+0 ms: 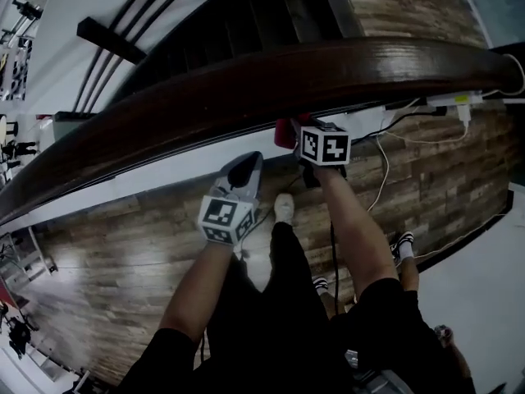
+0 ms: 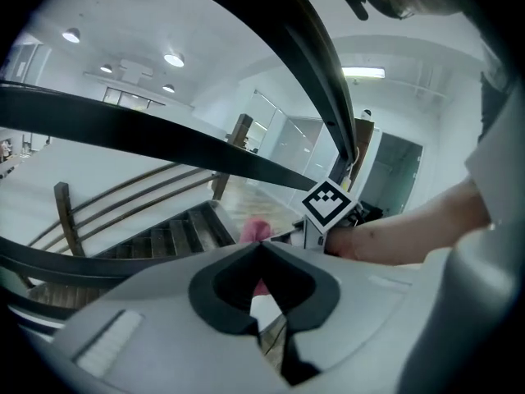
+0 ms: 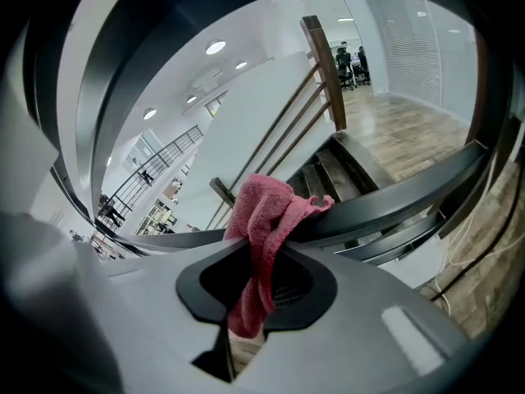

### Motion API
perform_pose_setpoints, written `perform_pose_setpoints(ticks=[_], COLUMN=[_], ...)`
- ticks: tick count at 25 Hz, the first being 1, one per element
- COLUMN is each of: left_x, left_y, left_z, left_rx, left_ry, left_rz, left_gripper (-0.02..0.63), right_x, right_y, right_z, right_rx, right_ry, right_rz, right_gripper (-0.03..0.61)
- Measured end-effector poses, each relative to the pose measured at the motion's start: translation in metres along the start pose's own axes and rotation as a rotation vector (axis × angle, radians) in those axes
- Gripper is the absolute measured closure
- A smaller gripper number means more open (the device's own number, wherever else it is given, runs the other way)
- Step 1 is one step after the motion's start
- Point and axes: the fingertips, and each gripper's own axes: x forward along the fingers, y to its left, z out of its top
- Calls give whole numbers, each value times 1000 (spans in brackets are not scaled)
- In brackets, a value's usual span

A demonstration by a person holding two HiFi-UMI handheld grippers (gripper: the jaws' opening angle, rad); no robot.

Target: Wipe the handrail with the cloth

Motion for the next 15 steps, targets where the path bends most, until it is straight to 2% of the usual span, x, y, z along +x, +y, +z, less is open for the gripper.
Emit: perform_pose_setpoints(ticks=[5, 15], left_x=[25, 54], left_y=[-22, -47], left_z=[4, 4], left_rx=[27, 54], left_ry=[18, 50], left_rz=[-45, -84], left_gripper=[614, 614], right_x=[-7, -33], right_y=[-18, -77], right_z=[-2, 15], right_rx=[-24, 67], right_ry=[16, -33], right_rz=[7, -18], right_gripper=[531, 532])
